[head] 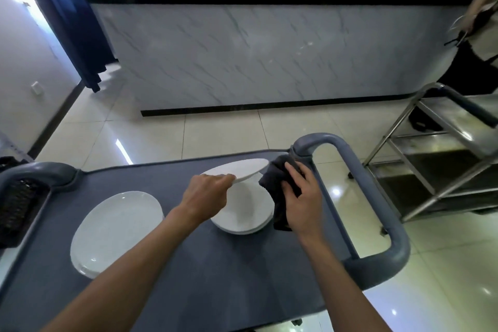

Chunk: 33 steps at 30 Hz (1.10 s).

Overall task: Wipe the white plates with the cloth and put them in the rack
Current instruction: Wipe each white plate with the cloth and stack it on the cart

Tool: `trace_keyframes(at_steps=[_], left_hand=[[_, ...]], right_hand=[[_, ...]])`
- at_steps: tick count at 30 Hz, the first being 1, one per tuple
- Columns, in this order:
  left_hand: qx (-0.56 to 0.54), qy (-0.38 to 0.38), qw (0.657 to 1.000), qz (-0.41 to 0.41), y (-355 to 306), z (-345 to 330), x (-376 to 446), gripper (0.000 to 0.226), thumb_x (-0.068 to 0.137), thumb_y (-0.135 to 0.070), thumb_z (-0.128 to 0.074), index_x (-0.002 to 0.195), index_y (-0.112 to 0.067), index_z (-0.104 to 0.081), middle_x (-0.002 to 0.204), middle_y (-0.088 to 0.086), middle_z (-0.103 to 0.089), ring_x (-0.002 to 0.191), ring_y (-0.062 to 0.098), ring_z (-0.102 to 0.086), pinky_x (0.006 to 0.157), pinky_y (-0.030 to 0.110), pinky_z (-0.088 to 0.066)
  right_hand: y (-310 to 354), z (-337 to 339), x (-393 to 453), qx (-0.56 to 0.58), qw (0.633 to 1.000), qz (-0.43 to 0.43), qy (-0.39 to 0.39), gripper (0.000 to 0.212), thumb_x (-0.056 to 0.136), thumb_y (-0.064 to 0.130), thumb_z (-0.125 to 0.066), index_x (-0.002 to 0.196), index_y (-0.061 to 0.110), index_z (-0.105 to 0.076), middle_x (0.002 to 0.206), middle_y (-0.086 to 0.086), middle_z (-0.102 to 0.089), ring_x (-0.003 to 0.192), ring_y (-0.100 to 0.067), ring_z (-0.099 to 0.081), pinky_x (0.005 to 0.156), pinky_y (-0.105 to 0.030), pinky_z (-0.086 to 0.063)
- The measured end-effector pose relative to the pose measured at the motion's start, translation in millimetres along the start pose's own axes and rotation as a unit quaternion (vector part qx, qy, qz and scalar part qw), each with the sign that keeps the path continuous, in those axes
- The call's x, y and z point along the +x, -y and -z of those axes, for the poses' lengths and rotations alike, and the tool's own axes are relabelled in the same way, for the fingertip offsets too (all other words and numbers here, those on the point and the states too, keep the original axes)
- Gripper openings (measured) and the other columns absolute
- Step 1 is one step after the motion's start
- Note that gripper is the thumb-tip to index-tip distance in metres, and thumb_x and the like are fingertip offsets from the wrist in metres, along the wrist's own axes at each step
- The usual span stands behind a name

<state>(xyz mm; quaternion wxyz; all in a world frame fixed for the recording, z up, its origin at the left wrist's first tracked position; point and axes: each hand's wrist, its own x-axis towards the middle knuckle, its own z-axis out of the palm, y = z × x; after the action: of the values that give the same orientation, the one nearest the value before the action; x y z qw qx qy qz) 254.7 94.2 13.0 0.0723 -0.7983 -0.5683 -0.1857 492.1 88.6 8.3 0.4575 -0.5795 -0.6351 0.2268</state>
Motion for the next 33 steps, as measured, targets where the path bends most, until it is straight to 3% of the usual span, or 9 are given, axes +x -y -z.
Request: trace_keyframes(at_steps=[4, 8, 12, 14, 22, 26, 29, 33], left_hand=[[0.005, -0.011, 0.999, -0.05, -6.7, -12.7, -6.1, 0.03, 0.076, -0.009, -0.042, 0.081, -0.019, -0.069, 0.07, -0.007, -0.071, 0.055, 0.023, -0.065, 0.044, 0.021, -0.029], [0.018, -0.022, 0.996, -0.081, -13.6, -23.7, -7.3, 0.036, 0.074, -0.011, -0.038, 0.082, -0.018, -0.073, 0.069, -0.005, -0.071, 0.053, 0.023, -0.064, 0.043, 0.02, -0.03], [0.026, -0.026, 0.995, -0.092, -17.1, -35.6, -8.6, 0.031, 0.072, -0.004, -0.05, 0.086, -0.015, -0.076, 0.085, 0.0, -0.076, 0.061, 0.025, -0.068, 0.044, 0.025, -0.045], [0.02, -0.022, 0.995, -0.096, -15.8, -43.8, -12.8, 0.034, 0.075, -0.004, -0.047, 0.089, -0.014, -0.076, 0.09, 0.001, -0.076, 0.07, 0.025, -0.071, 0.052, 0.028, -0.05], [0.015, 0.015, 0.994, -0.106, -8.8, -68.4, -38.4, 0.031, 0.08, -0.002, -0.05, 0.099, -0.012, -0.071, 0.103, 0.002, -0.071, 0.091, 0.028, -0.067, 0.08, 0.039, -0.053], [0.004, 0.04, 0.994, -0.1, -8.3, -76.1, -50.1, 0.029, 0.078, 0.001, -0.063, 0.105, -0.009, -0.07, 0.107, 0.004, -0.069, 0.096, 0.029, -0.066, 0.08, 0.038, -0.055], [0.006, 0.084, 0.991, -0.108, -9.8, -77.7, -56.1, 0.041, 0.069, -0.001, -0.079, 0.108, -0.006, -0.07, 0.11, 0.007, -0.068, 0.099, 0.031, -0.067, 0.076, 0.038, -0.058], [0.001, 0.103, 0.988, -0.113, -11.6, -80.4, -63.0, 0.044, 0.069, -0.002, -0.08, 0.112, -0.005, -0.068, 0.113, 0.009, -0.068, 0.102, 0.032, -0.067, 0.075, 0.04, -0.059]], right_hand=[[-10.9, 5.0, -4.8, 0.007, 1.0, -0.02, -0.007, 0.042, 0.097, 0.01, -0.064, 0.138, 0.02, -0.062, 0.144, 0.003, -0.053, 0.133, -0.013, -0.048, 0.114, -0.039, -0.041], [-12.9, 6.2, -7.9, 0.008, 0.999, -0.039, -0.007, 0.041, 0.098, 0.012, -0.064, 0.138, 0.021, -0.062, 0.144, 0.003, -0.053, 0.133, -0.013, -0.048, 0.114, -0.038, -0.041], [-13.6, 4.0, -10.2, -0.001, 0.999, -0.038, -0.007, 0.042, 0.097, 0.01, -0.065, 0.137, 0.021, -0.063, 0.143, 0.001, -0.054, 0.131, -0.014, -0.049, 0.114, -0.034, -0.04], [-14.3, 1.5, -11.0, -0.007, 0.999, -0.03, -0.01, 0.042, 0.096, 0.008, -0.065, 0.136, 0.019, -0.063, 0.142, -0.002, -0.055, 0.13, -0.014, -0.05, 0.114, -0.033, -0.04], [-16.0, -10.1, -14.3, 0.007, 1.0, -0.024, -0.001, 0.042, 0.095, 0.007, -0.065, 0.135, 0.019, -0.064, 0.139, 0.001, -0.056, 0.129, -0.014, -0.051, 0.113, -0.035, -0.042], [-16.7, -13.9, -18.2, 0.008, 0.999, -0.03, 0.009, 0.041, 0.096, 0.007, -0.065, 0.136, 0.019, -0.064, 0.14, 0.0, -0.056, 0.129, -0.012, -0.05, 0.113, -0.035, -0.042], [-18.2, -15.6, -22.2, -0.002, 1.0, -0.025, 0.015, 0.042, 0.095, 0.006, -0.065, 0.136, 0.018, -0.064, 0.14, -0.001, -0.056, 0.129, -0.012, -0.05, 0.112, -0.032, -0.041], [-23.0, -18.3, -26.7, -0.012, 1.0, -0.016, 0.017, 0.043, 0.095, 0.005, -0.065, 0.136, 0.017, -0.064, 0.14, -0.002, -0.056, 0.129, -0.015, -0.051, 0.112, -0.032, -0.042]])
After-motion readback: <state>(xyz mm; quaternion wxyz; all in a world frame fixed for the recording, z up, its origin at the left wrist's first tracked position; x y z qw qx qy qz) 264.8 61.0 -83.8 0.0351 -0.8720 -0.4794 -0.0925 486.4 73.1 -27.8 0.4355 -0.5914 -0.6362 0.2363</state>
